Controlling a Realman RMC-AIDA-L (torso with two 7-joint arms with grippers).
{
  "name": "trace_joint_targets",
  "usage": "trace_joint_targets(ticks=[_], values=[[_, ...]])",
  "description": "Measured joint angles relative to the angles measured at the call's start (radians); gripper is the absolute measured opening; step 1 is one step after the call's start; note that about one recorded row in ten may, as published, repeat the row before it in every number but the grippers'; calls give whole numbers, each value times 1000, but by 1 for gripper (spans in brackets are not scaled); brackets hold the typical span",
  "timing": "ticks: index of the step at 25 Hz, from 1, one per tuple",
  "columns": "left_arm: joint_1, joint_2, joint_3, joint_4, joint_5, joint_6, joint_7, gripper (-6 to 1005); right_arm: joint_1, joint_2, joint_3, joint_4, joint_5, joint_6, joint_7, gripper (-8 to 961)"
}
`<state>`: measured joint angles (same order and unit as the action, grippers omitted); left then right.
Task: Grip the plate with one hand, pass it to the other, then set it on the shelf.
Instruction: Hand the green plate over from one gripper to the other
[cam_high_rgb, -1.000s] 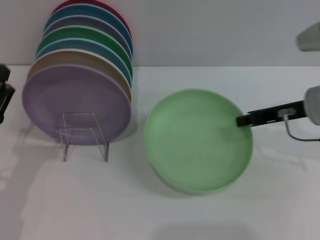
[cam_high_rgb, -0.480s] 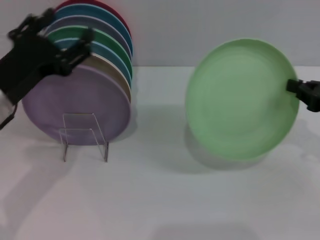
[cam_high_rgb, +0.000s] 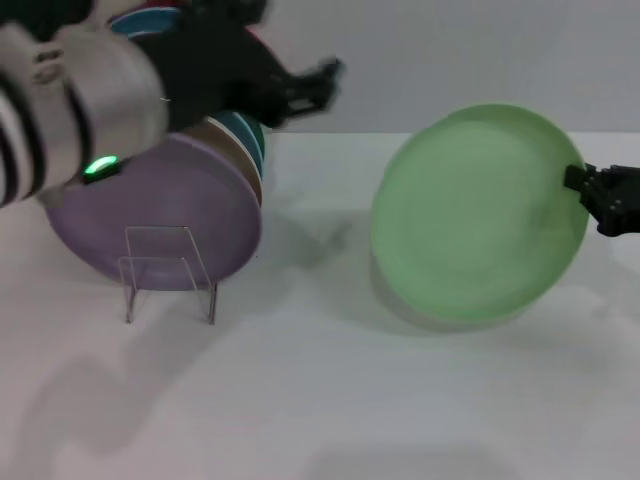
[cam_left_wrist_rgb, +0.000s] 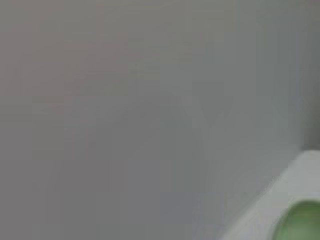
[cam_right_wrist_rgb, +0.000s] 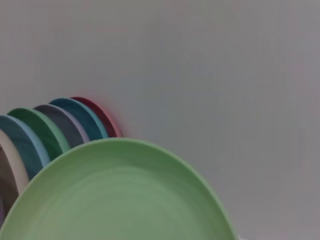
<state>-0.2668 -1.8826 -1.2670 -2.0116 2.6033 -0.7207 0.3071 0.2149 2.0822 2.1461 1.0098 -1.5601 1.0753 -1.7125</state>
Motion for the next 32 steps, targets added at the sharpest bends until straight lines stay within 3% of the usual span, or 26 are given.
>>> trace_joint_targets(ticks=[3, 6, 15, 32], values=[[-37, -174, -181, 25, -182, -225, 326, 795, 26, -1, -4, -61, 56, 7, -96, 44], [-47, -180, -183, 36, -194, -237, 384, 791, 38, -3, -3, -87, 74, 19, -131, 47], [-85, -180, -170, 139, -210, -226, 346, 776, 43, -2, -3, -99, 127, 123, -221, 55], [-128, -183, -130, 261, -214, -203, 326, 749, 56, -1, -31, -106, 140, 155, -228, 69]])
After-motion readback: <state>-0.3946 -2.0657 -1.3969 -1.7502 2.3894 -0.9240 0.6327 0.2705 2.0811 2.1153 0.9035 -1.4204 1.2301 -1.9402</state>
